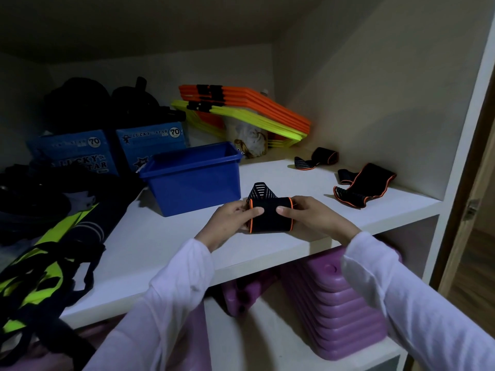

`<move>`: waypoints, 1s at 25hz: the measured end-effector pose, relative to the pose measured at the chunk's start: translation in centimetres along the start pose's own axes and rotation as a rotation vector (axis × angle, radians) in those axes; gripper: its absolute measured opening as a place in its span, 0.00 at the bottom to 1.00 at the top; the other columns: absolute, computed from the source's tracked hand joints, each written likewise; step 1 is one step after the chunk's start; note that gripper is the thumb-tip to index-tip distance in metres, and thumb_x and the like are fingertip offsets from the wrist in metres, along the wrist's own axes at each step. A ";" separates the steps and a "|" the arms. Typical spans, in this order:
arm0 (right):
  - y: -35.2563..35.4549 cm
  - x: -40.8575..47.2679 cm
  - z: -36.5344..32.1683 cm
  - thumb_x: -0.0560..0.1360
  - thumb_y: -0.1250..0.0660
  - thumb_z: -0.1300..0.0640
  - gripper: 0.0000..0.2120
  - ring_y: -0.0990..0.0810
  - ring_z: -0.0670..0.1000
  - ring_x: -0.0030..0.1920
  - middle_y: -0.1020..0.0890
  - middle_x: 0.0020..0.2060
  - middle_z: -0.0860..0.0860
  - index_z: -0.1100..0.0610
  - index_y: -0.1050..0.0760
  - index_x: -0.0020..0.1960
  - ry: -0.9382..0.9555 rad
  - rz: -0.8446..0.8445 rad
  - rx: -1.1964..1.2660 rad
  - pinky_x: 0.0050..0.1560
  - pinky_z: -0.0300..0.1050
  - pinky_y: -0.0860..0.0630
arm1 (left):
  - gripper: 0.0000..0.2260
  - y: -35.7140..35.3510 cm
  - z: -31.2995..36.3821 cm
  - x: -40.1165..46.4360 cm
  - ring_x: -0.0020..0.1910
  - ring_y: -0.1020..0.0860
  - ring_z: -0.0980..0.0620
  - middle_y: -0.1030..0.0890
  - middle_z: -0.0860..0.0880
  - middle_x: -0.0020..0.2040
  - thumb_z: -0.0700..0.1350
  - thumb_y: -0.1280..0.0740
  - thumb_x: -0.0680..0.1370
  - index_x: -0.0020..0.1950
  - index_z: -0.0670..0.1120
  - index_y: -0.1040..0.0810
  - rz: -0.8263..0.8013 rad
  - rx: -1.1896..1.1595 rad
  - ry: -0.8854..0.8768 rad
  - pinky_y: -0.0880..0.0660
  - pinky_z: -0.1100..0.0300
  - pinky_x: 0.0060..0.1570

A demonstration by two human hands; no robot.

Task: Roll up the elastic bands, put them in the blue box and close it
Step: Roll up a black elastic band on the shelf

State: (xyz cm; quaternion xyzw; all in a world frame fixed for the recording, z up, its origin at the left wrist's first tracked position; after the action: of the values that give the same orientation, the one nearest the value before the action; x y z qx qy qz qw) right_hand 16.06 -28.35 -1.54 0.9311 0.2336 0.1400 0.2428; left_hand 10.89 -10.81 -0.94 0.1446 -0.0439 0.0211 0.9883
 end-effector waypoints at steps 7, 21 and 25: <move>-0.4 0.4 0.0 0.74 0.34 0.46 0.16 0.31 0.45 0.28 0.28 0.26 0.47 0.55 0.27 0.33 -0.126 0.070 0.029 0.31 0.37 0.38 | 0.17 0.1 -1.8 1.4 0.40 0.20 0.41 0.21 0.41 0.40 0.54 0.32 0.73 0.40 0.40 0.25 0.267 0.163 0.038 0.23 0.52 0.48; -1.2 1.0 0.3 0.75 0.38 0.43 0.19 0.27 0.54 0.48 0.26 0.45 0.56 0.60 0.23 0.48 -0.162 0.081 -0.298 0.46 0.41 0.29 | 0.24 0.4 -2.6 3.4 0.29 0.34 0.48 0.33 0.47 0.25 0.55 0.30 0.70 0.23 0.44 0.36 0.236 0.242 0.154 0.37 0.56 0.41; -1.3 0.8 -0.9 0.76 0.36 0.51 0.27 0.36 0.57 0.68 0.32 0.66 0.55 0.52 0.38 0.72 0.097 0.146 -0.389 0.67 0.48 0.37 | 0.22 0.8 -2.6 3.6 0.33 0.29 0.45 0.27 0.45 0.24 0.56 0.29 0.68 0.21 0.43 0.31 0.245 0.212 0.163 0.32 0.54 0.45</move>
State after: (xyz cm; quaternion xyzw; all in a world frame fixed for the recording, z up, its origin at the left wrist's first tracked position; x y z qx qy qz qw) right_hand 15.94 -26.58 -1.31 0.8732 0.1456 0.2442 0.3958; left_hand 14.61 -9.16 -2.90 0.2395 0.0216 0.1574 0.9578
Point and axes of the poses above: each hand's wrist, its own x-axis towards the middle knuckle, its own y-axis out of the back of the hand, z = x × y, the point moved 3 cm from there along x, towards the middle knuckle
